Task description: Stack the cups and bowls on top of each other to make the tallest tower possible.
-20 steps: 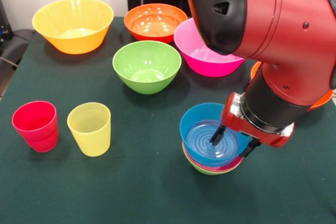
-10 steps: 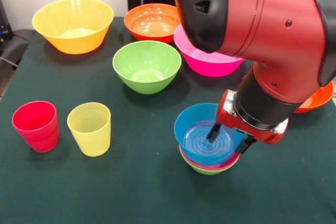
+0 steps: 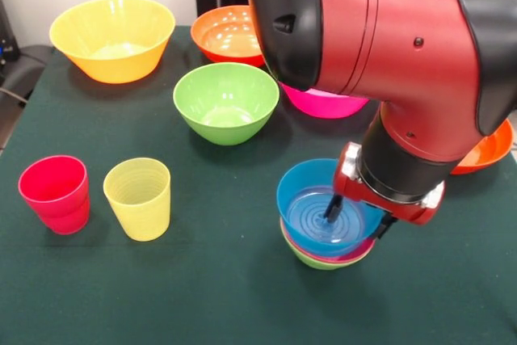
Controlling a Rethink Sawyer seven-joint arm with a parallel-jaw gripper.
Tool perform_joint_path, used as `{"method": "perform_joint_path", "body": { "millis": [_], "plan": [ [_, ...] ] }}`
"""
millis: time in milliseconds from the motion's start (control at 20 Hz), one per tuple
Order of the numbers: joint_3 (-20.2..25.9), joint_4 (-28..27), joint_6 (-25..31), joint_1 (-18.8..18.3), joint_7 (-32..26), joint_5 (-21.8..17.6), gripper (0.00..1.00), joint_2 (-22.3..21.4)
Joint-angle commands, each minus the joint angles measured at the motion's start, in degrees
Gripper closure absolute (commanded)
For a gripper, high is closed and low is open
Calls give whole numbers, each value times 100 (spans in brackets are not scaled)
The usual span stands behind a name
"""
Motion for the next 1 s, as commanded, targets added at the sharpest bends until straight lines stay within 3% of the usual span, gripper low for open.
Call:
{"method": "perform_joint_path", "body": {
  "millis": [50, 500, 1000],
  "plan": [
    [1139, 611, -190, -103, -1737, 152, 0, 198],
    [1537, 652, -321, -206, -1867, 224, 0, 73],
    [1655, 962, -385, -324, -2039, 66, 0, -187]
  ]
}}
